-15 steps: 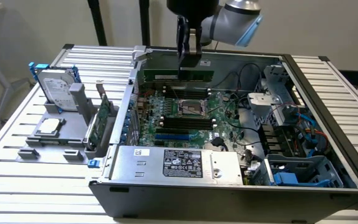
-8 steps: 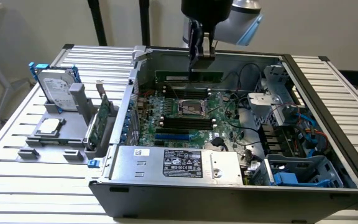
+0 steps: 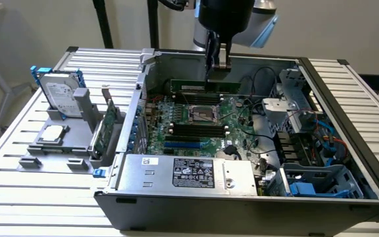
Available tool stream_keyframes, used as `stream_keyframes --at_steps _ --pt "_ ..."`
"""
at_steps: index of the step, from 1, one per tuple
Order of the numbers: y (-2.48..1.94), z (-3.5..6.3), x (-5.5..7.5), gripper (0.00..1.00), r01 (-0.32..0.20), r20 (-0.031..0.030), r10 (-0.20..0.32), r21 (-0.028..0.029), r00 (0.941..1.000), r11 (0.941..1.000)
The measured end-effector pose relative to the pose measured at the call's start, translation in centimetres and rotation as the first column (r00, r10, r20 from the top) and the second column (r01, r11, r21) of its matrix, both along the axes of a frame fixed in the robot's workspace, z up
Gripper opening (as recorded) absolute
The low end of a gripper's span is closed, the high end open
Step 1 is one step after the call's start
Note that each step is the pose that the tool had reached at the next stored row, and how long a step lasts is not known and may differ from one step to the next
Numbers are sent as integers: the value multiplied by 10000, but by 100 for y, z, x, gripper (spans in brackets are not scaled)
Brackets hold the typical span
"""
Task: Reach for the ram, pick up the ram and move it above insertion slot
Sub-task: 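Pick up the ram and move it above insertion slot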
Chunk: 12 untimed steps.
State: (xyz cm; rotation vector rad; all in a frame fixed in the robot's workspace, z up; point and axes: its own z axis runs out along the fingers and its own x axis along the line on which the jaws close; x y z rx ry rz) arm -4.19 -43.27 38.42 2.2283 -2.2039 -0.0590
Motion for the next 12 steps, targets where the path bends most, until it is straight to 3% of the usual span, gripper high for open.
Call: stream_keyframes --at_steps 6,12 --pt "65 -38 52 14 110 -1 -110 1 9999 9999" --pt "65 -38 56 14 111 -3 -111 1 9999 9999"
